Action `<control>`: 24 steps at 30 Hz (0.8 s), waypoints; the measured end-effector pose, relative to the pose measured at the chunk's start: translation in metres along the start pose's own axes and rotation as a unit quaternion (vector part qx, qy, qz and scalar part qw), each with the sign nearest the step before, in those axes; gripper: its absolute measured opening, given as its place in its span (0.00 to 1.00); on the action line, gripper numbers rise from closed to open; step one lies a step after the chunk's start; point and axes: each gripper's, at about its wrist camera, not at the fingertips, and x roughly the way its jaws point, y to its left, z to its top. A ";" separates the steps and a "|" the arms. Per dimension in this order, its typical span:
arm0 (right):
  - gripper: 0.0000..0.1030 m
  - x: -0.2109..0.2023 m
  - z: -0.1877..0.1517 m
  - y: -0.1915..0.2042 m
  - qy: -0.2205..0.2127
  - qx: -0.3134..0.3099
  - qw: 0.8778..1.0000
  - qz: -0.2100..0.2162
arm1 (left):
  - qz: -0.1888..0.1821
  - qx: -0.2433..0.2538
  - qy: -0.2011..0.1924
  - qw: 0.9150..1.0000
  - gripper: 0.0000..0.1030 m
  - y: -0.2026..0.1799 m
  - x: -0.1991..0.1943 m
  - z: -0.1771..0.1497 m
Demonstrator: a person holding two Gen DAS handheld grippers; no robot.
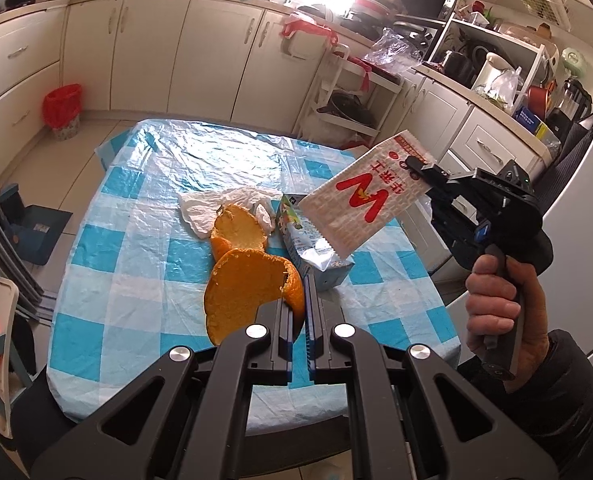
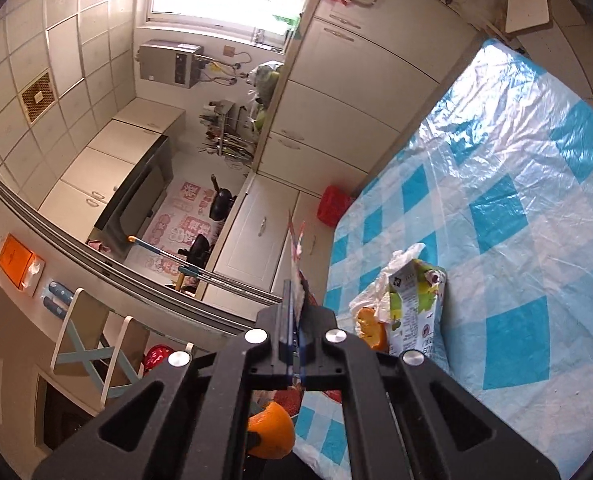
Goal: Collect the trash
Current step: 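Lift the rice bag with the right tool while the left tool holds the peel, then drop the orange peel and rice bag into the yellow bucket with both tools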
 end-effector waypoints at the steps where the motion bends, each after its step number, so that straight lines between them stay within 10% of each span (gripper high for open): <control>1: 0.02 -0.006 0.001 0.004 -0.005 -0.003 1.000 0.004 | -0.003 0.001 -0.002 1.000 0.05 -0.003 -0.002 0.001; 11: 0.02 -0.099 0.002 0.018 -0.076 -0.034 0.996 -0.038 | -0.048 0.031 -0.016 0.998 0.05 -0.045 -0.009 0.011; 24: 0.02 -0.188 0.008 0.003 -0.121 -0.076 0.965 -0.218 | -0.126 0.078 0.010 0.989 0.05 -0.135 0.025 0.011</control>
